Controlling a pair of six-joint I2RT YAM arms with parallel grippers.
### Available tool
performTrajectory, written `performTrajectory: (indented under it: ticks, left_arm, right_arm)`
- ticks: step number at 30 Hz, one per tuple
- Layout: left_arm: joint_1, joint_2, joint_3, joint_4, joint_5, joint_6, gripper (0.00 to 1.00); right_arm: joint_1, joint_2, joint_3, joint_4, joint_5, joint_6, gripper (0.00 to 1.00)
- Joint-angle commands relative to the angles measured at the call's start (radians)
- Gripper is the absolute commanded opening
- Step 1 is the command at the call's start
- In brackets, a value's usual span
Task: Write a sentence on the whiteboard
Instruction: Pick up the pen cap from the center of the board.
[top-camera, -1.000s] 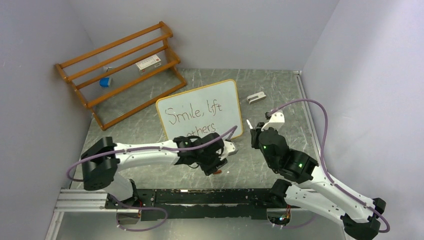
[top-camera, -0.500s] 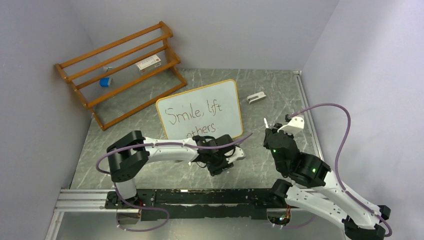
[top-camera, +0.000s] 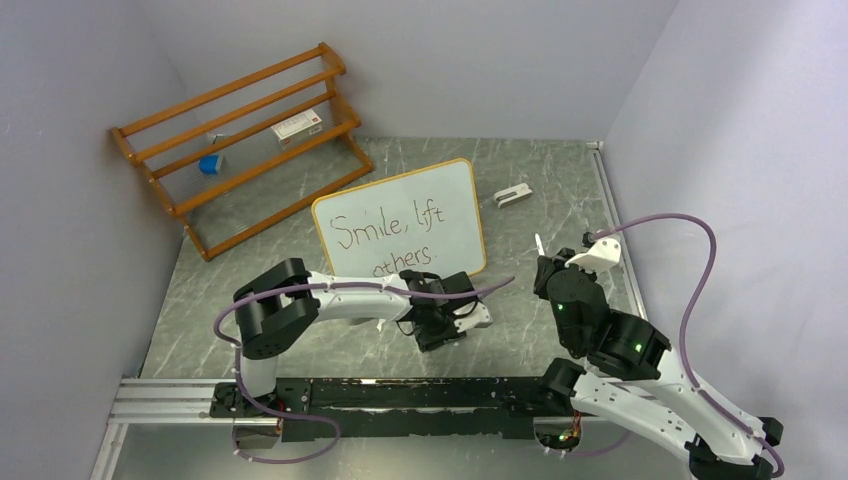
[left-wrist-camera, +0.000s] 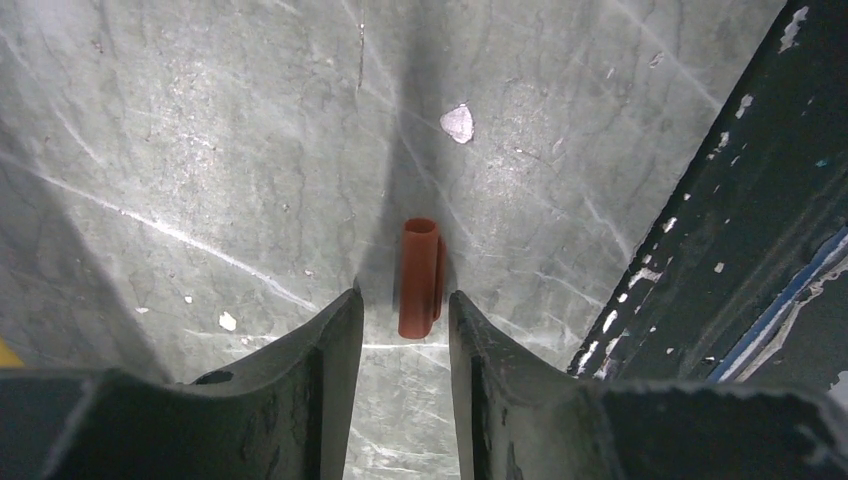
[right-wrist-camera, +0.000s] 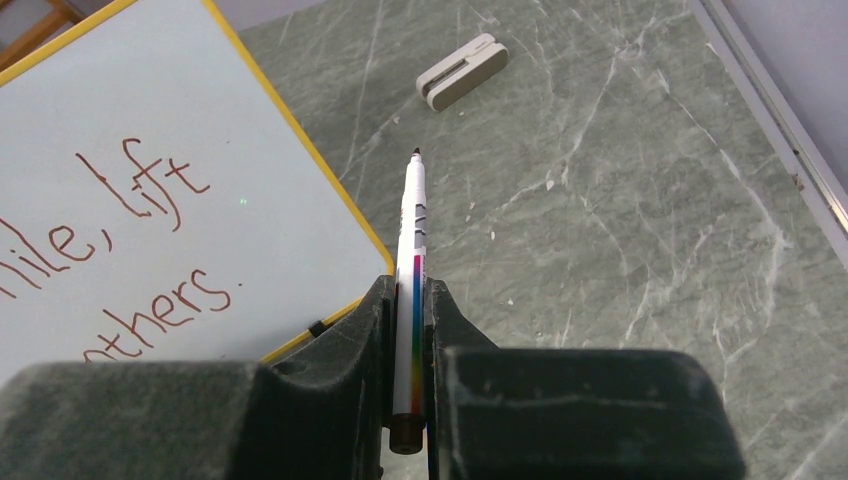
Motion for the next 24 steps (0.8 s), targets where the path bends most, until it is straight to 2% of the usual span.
performTrajectory:
  ticks: [1,10,14,17,24]
  left_arm:
    - [-0.023,0.047,0.044,-0.057,0.000,0.024,0.41]
    - [-0.040,0.106,0.055,-0.080,0.056,0.042,0.39]
    - [-0.040,0.110,0.051,-0.096,0.053,0.044,0.32]
    - [-0.040,0.094,0.047,-0.106,0.035,0.044,0.23]
    - [-0.038,0.016,0.017,-0.083,-0.017,0.048,0.12]
  right_arm:
    - [-0.004,-0.013,0.014,0.006,0.041,0.019,0.00]
    - [-0.004,-0.017,0.013,0.007,0.029,0.022,0.00]
    - [-0.004,-0.025,0.010,0.015,0.024,0.016,0.00]
    - [-0.004,-0.024,0.008,0.021,0.019,0.014,0.00]
    - [-0.005,-0.026,0.000,0.036,0.004,0.003,0.00]
